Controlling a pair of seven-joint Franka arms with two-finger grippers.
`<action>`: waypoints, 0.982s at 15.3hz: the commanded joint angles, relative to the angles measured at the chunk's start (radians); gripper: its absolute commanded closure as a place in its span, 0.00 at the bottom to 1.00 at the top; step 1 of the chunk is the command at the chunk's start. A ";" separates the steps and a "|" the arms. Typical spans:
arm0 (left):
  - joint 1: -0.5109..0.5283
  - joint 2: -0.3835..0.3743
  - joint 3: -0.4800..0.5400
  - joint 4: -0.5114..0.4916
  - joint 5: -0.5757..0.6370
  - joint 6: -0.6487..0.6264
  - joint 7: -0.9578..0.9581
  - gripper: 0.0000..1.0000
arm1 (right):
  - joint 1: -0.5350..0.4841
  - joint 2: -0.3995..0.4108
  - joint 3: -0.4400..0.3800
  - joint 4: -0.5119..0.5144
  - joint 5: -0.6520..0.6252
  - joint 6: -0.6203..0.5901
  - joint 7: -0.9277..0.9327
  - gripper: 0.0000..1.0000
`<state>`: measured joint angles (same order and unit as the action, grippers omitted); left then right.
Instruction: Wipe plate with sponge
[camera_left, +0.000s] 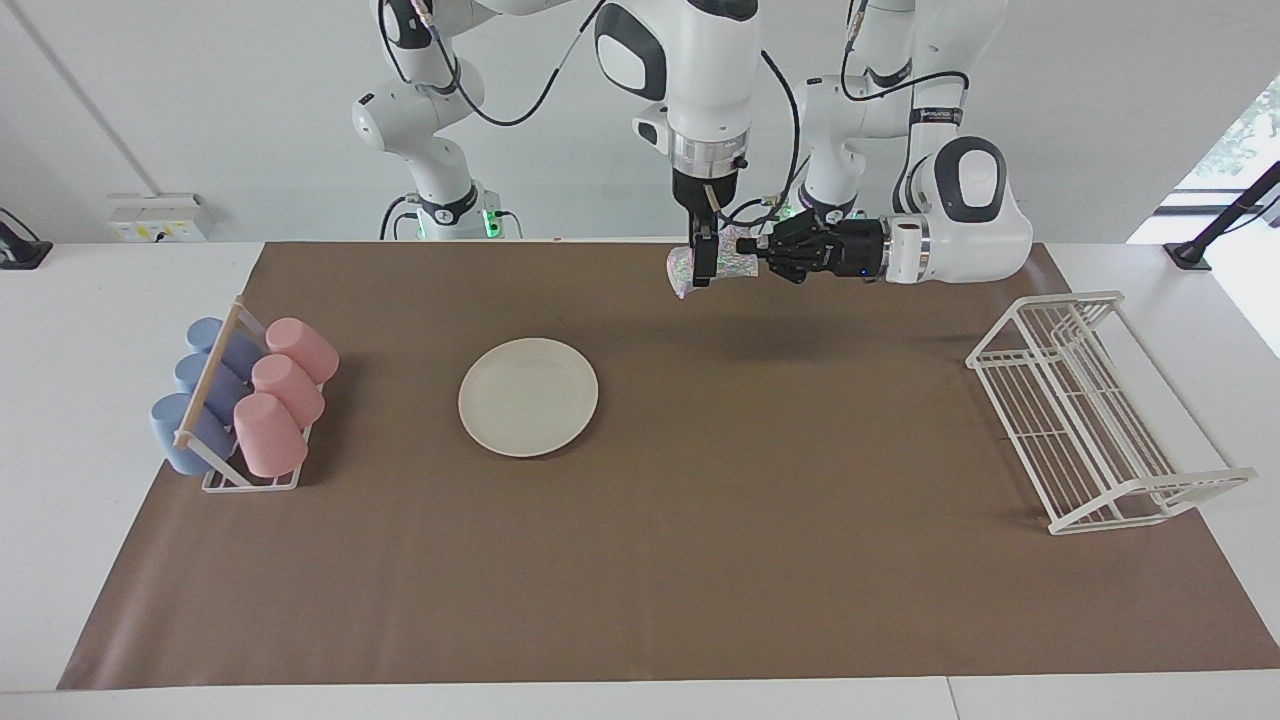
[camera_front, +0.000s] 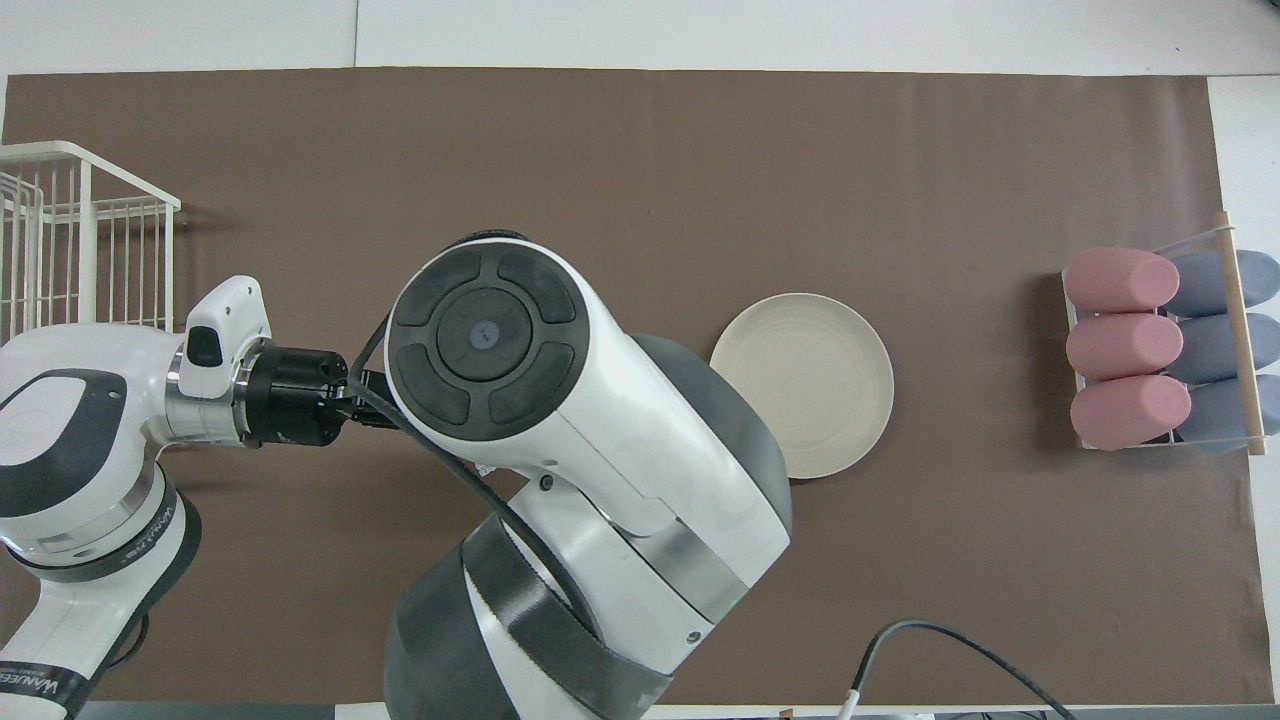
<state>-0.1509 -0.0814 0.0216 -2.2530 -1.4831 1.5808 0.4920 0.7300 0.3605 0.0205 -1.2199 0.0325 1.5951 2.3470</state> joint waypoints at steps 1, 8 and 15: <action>-0.015 -0.006 0.014 -0.016 -0.020 -0.012 0.019 1.00 | -0.003 -0.037 0.001 -0.055 0.018 0.029 -0.057 0.00; -0.016 -0.006 0.014 -0.014 -0.020 -0.015 0.019 1.00 | -0.001 -0.038 -0.001 -0.056 0.040 0.031 -0.118 0.61; -0.016 -0.004 0.009 -0.013 -0.017 -0.018 0.019 1.00 | -0.012 -0.037 -0.001 -0.059 0.041 0.051 -0.130 1.00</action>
<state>-0.1527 -0.0814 0.0205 -2.2531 -1.4832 1.5703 0.4923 0.7289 0.3508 0.0203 -1.2352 0.0584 1.6162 2.2462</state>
